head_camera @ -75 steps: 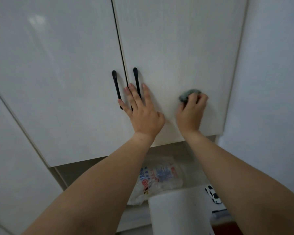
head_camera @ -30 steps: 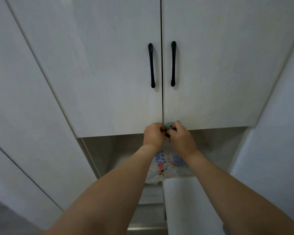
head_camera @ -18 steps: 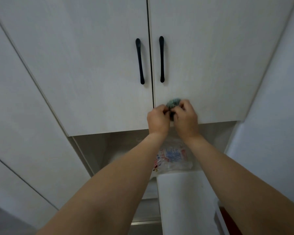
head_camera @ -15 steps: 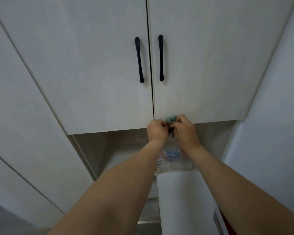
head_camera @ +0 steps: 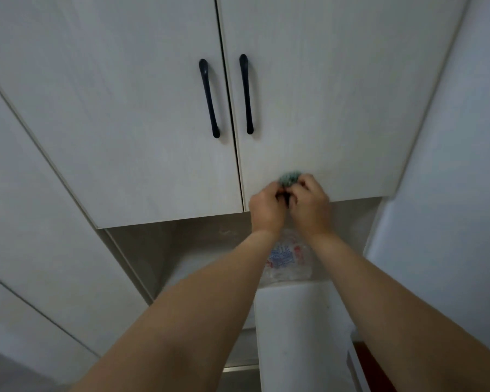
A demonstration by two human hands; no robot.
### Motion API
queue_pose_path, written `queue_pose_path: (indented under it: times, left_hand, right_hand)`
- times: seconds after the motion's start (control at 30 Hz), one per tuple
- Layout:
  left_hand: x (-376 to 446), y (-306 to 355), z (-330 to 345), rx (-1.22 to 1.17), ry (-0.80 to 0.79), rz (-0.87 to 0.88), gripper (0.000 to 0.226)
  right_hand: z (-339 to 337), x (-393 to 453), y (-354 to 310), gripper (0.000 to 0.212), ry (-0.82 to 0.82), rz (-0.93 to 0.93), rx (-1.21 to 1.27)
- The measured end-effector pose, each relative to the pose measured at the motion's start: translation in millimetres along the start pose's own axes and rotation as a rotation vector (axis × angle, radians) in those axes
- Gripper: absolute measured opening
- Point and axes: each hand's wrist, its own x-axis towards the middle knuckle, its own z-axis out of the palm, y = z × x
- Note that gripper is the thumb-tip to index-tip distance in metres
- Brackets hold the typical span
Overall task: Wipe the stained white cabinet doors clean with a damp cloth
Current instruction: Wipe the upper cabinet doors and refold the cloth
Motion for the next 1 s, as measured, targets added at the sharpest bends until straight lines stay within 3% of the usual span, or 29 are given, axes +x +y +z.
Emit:
queue_pose_path:
  times: [0.07,0.13,0.2,0.33,0.43,0.5,0.7,0.77,0.9,1.0]
  left_hand:
    - [-10.7,-14.4,9.1,0.055,-0.125,-0.138,0.015]
    - [-13.0,-11.0,10.5,0.06,-0.134,-0.192,0.015]
    - [-9.6,11.0,8.6,0.009,-0.057,-0.11,0.011]
    - [23.1,77.5,-0.6,-0.266,0.127,0.088,0.016]
    - [36.8,87.0,-0.5,-0.244,0.082,0.226,0.01]
    - [27.7,65.1,12.5,-0.168,0.007,0.193,0.01]
    - [-6.0,0.7,39.4,0.06,-0.304,-0.154,0.014]
    - [-1.2,14.6,34.1,0.048,-0.254,-0.094,0.014]
    - [25.1,82.8,29.8,-0.121,-0.002,0.114,0.013]
    - [38.2,102.4,36.9,-0.205,0.048,0.133,0.014]
  right_hand:
    - [7.2,-29.4,13.0,0.007,-0.175,0.076,0.013]
    - [3.8,-32.1,14.5,0.006,-0.212,0.186,0.064]
    - [-11.9,-12.2,6.2,0.006,-0.111,0.262,0.159]
    - [-53.2,61.8,1.9,0.034,0.196,0.059,0.039]
    - [-54.6,76.5,15.8,0.02,0.257,0.021,0.0]
    - [-40.8,53.5,28.1,0.011,0.214,0.013,-0.02]
    - [-8.6,-37.3,48.4,0.01,-0.125,0.14,0.058]
    - [-15.7,-27.3,42.9,0.012,-0.061,0.171,0.075]
    - [-46.9,36.1,35.8,0.015,0.233,0.158,0.059]
    - [-59.1,61.9,45.8,0.011,0.28,0.179,0.076]
